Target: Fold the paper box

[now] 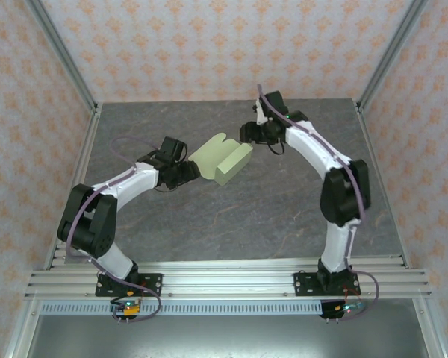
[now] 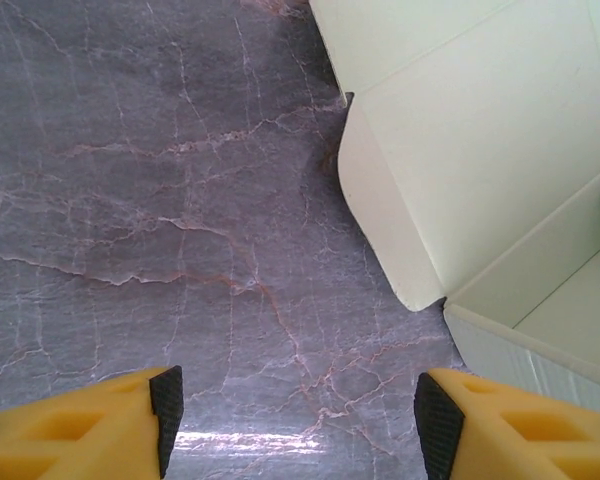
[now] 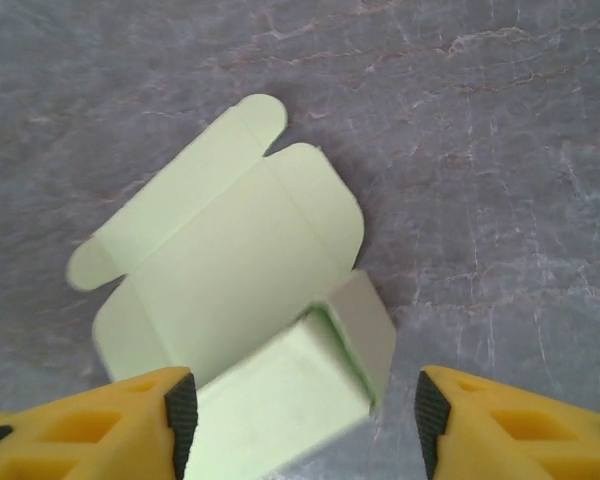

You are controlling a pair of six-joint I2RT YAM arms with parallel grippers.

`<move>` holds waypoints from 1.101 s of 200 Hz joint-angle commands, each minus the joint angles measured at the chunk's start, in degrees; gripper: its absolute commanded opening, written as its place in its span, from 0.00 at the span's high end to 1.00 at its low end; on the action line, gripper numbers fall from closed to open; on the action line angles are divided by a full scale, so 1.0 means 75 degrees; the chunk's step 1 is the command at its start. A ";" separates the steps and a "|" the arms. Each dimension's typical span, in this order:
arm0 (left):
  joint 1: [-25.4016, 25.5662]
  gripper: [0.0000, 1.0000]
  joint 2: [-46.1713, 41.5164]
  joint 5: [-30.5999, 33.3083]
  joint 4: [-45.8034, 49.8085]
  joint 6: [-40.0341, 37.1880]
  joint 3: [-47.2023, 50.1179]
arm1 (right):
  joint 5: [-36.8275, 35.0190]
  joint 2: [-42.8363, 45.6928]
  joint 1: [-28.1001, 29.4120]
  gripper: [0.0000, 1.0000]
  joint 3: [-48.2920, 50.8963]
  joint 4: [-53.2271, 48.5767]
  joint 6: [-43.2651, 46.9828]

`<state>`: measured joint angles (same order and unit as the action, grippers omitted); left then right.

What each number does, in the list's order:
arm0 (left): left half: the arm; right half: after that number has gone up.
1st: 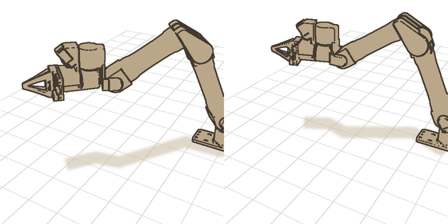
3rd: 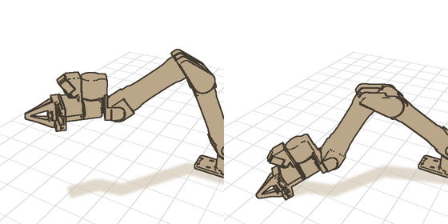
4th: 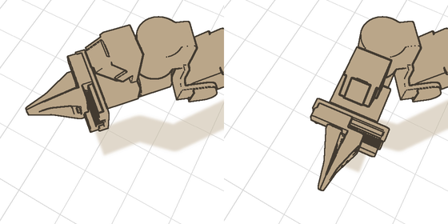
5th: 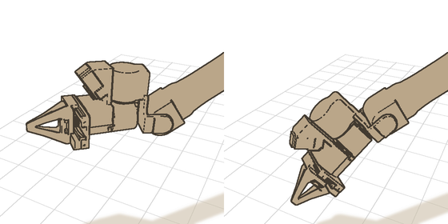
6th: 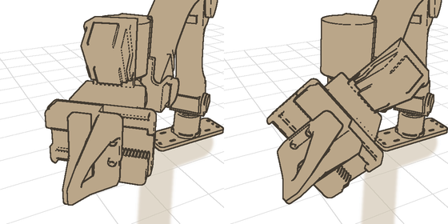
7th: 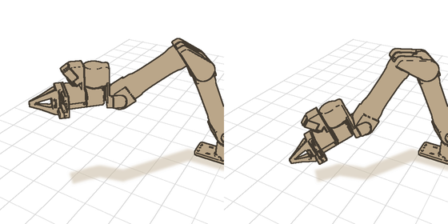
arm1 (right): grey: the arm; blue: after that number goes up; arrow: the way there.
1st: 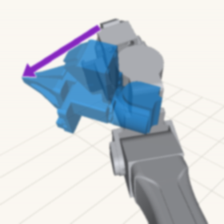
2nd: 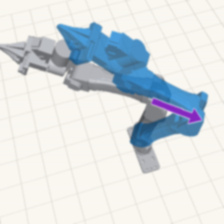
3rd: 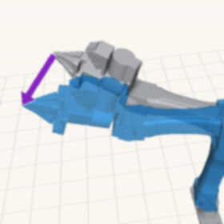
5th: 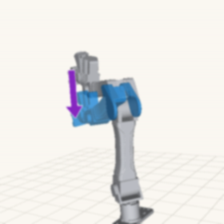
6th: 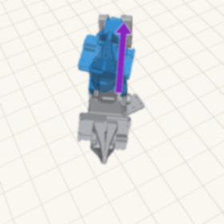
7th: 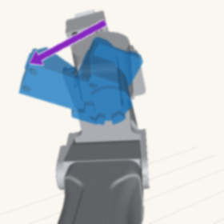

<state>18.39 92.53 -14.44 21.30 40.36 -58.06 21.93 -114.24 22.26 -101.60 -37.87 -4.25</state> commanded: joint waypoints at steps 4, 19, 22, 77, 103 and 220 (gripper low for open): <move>0.0040 0.34 -0.0150 0.0296 0.0272 0.0186 0.0066 | -0.0330 -0.1201 0.0078 0.44 -0.1711 -0.1857 0.0898; 0.0042 0.33 -0.0095 0.0297 0.0359 0.0179 0.0105 | -0.0417 -0.1794 0.0208 0.45 -0.2514 -0.2363 0.1085; 0.0027 0.33 -0.0073 0.0315 0.0361 0.0184 0.0118 | -0.0481 -0.1892 0.0237 0.45 -0.2618 -0.2420 0.1111; -0.0085 0.28 0.0392 0.0021 0.0142 0.0199 -0.0006 | -0.0578 -0.3072 0.0500 0.60 -0.3956 -0.3342 0.1496; -0.0130 0.27 0.0610 -0.0128 0.0023 0.0195 -0.0208 | -0.0510 -0.2934 0.0509 0.76 -0.3767 -0.3414 0.1313; -0.0132 0.21 0.1208 -0.1106 -0.0940 0.0383 -0.0230 | -0.0179 0.0063 0.0505 0.89 0.1214 0.0267 0.0550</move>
<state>17.63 99.22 -20.05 16.60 42.24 -59.05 20.12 -118.37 26.20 -97.84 -43.62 1.96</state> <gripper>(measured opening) 0.790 0.118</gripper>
